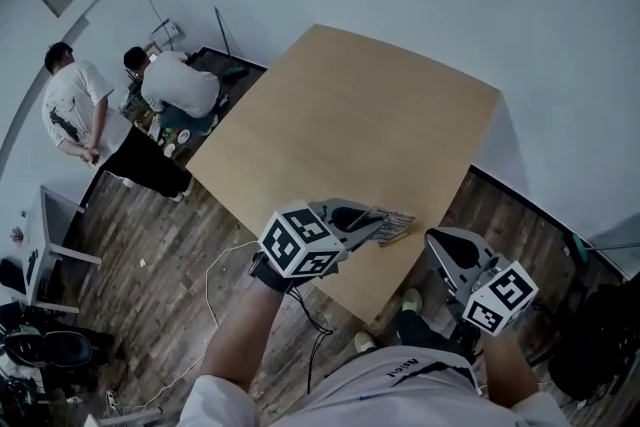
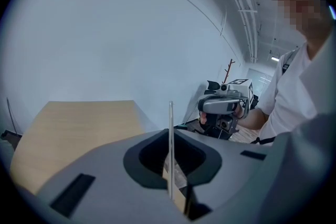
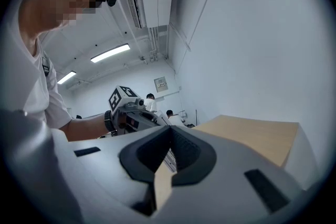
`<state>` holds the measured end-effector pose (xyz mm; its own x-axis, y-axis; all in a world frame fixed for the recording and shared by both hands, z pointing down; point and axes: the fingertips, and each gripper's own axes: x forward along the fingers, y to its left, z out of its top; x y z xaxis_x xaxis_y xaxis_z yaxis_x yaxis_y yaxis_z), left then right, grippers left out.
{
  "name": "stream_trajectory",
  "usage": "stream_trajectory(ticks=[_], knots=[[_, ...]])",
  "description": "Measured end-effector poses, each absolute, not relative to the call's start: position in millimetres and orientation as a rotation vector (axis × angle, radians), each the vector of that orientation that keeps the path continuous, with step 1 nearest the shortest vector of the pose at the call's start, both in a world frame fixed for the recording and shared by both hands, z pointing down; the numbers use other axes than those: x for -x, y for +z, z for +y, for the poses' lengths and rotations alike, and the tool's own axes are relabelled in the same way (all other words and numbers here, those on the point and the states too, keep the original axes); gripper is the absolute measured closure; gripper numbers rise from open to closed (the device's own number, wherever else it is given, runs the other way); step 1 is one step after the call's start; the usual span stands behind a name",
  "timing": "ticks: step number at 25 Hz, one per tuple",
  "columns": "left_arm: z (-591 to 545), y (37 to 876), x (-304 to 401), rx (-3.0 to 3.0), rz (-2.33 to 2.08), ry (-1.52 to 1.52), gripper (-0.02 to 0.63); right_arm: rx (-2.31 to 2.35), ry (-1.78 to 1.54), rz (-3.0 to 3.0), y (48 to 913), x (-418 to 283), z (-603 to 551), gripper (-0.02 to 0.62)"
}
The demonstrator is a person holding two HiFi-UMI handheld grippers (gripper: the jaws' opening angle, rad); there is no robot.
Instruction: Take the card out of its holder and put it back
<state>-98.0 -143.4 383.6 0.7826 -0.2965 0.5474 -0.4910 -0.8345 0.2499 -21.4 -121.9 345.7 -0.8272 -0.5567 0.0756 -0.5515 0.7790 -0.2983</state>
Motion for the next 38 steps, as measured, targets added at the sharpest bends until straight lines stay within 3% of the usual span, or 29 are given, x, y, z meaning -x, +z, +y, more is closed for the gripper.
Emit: stream_trajectory(ticks=[18, 38], knots=[[-118.4, 389.0, 108.0, -2.591, -0.572, 0.73, 0.58, 0.941, -0.447, 2.943, 339.3, 32.6, -94.2, 0.581], [-180.9, 542.4, 88.5, -2.384, -0.485, 1.112, 0.58, 1.006, -0.694, 2.886, 408.5, -13.9, -149.6, 0.581]])
